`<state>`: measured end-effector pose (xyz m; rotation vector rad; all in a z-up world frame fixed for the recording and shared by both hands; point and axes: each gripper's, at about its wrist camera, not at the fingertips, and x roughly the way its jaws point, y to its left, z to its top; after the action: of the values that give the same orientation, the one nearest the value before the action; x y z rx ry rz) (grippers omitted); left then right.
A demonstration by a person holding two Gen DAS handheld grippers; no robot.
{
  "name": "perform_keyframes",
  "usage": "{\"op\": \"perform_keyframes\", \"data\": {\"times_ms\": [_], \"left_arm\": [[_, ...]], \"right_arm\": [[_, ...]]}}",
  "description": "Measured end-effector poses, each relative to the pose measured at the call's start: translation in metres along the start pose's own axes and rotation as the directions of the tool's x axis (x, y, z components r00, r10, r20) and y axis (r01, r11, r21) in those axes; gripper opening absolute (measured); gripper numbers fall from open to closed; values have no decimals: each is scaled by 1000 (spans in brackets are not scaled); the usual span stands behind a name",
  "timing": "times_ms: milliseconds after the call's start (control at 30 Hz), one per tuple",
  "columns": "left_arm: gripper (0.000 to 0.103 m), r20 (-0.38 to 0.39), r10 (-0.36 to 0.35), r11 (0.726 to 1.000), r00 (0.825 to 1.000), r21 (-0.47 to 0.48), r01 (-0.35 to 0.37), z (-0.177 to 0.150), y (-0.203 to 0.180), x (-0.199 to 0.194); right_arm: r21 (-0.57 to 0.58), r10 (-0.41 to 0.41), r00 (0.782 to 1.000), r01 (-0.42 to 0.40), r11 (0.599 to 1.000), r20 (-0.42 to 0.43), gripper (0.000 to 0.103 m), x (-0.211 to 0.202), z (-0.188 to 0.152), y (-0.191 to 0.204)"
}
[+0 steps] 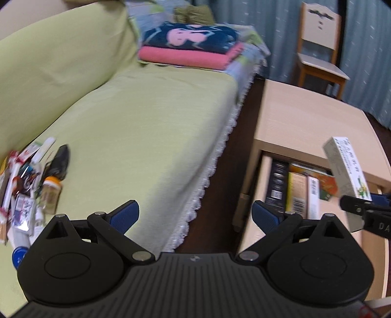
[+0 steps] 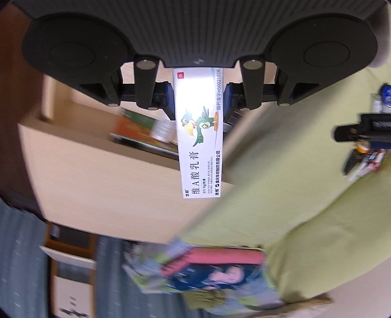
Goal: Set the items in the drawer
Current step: 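Carry the held white box with the right gripper to the open drawer, then lower the white box into the drawer and open the right gripper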
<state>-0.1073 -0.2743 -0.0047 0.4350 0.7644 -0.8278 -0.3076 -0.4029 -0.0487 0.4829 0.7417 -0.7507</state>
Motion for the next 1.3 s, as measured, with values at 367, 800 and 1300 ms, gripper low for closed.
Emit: {"op": "perform_keyframes", "data": {"times_ms": [367, 800, 1300], "left_arm": [[99, -46, -29, 994, 999, 102, 34, 4, -57, 18], [99, -83, -13, 991, 996, 129, 24, 1, -61, 35], [99, -90, -26, 991, 996, 126, 37, -5, -56, 34]], "right_arm": [[168, 2, 953, 51, 984, -303, 34, 84, -23, -70], [208, 21, 920, 66, 976, -391, 34, 155, -42, -73], [-188, -186, 913, 124, 974, -362, 34, 151, -47, -18]]}}
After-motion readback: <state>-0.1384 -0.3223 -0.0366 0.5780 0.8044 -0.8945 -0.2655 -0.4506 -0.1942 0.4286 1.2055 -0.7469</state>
